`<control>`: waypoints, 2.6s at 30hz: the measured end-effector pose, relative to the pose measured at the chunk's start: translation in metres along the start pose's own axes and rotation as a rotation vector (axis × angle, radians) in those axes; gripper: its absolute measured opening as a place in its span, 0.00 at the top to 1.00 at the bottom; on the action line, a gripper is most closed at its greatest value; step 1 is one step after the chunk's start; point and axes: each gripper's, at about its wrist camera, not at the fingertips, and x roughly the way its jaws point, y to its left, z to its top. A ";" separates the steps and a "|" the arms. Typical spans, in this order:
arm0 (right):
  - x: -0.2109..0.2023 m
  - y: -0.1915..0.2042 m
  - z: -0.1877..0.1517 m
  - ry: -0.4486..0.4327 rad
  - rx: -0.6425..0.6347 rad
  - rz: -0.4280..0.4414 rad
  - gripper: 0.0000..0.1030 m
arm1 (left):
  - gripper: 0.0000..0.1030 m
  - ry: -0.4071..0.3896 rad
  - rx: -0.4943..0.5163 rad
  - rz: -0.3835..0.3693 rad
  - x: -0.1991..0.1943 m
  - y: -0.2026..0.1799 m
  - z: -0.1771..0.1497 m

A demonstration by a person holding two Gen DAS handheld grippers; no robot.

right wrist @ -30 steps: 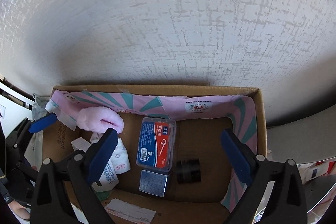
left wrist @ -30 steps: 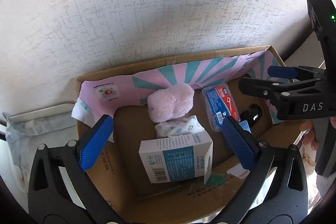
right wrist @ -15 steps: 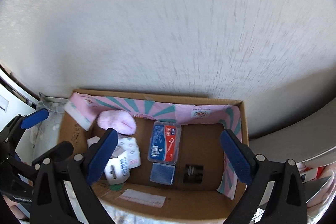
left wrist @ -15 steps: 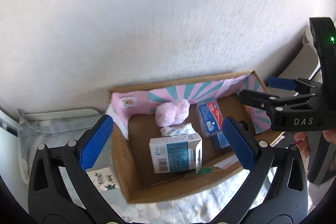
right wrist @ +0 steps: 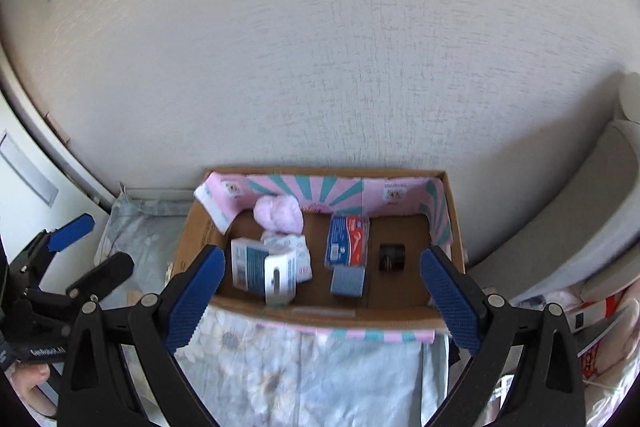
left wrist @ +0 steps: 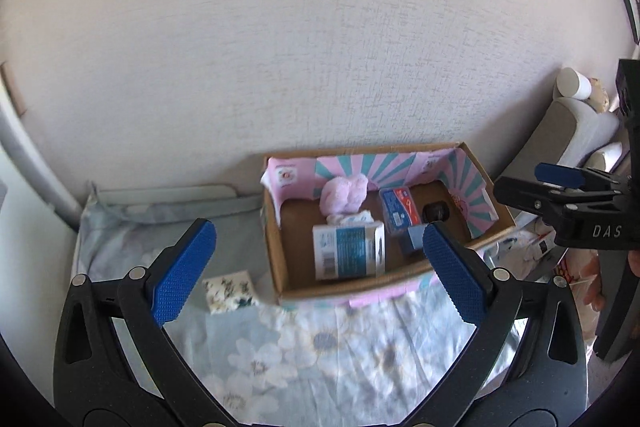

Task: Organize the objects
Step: 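Withdraw both tools from the cardboard box back over the bed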

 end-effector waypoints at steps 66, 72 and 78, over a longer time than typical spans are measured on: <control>-0.022 0.205 -0.026 -0.236 -0.256 0.114 0.05 | 0.00 -0.112 -0.157 0.082 -0.116 0.169 -0.100; 0.033 0.231 -0.021 -0.162 -0.299 0.114 0.05 | 0.00 -0.038 -0.149 0.010 -0.070 0.188 -0.125; 0.087 0.254 -0.044 -0.105 -0.310 0.123 0.05 | 0.06 -0.001 -0.147 -0.009 -0.019 0.196 -0.154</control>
